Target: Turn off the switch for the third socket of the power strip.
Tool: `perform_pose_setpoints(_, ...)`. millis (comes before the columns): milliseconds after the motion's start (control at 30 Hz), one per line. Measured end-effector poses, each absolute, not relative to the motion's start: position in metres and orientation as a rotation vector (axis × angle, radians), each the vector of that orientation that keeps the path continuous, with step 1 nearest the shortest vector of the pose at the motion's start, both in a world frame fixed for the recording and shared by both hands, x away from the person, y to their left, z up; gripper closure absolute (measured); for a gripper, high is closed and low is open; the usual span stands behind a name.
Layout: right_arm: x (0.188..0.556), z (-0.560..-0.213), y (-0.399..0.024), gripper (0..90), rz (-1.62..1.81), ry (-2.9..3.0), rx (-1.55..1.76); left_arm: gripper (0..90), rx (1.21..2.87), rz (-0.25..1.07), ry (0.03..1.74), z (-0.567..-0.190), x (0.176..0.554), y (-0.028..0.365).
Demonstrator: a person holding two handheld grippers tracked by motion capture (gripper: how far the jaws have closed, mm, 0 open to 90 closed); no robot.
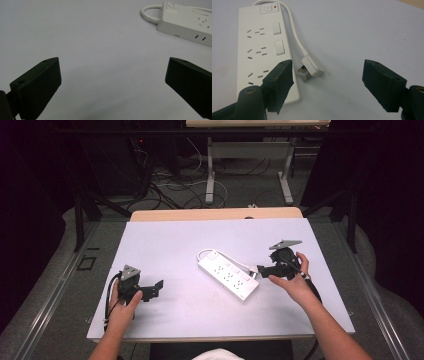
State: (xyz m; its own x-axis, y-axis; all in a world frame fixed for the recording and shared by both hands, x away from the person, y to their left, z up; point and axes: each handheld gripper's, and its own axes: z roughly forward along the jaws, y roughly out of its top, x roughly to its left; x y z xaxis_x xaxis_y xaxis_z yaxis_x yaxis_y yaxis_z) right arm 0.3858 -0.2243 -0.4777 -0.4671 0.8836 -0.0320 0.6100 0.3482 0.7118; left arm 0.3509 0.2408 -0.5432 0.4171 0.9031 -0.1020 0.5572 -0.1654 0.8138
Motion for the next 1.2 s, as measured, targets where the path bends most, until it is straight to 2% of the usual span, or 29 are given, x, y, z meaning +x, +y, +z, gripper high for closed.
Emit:
perform_pose_setpoints(300,0.39,-0.48,-0.219,27.3,0.897,2.215,1.305,0.3,1.845,0.527,1.252,-0.543,0.351,0.241)
perform_pose_setpoints(833,0.399,-0.486,-0.207,44.5,0.875,2.259,1.308,0.3,1.857,0.522,1.249,-0.543,0.351,0.241)
perform_pose_setpoints(1067,0.401,-0.49,-0.2,46.7,0.865,2.298,1.328,0.3,1.857,0.521,1.248,-0.543,0.352,0.241)
perform_pose_setpoints(1200,0.402,-0.492,-0.198,52.0,0.877,2.316,1.347,0.3,1.856,0.519,1.248,-0.543,0.352,0.24)
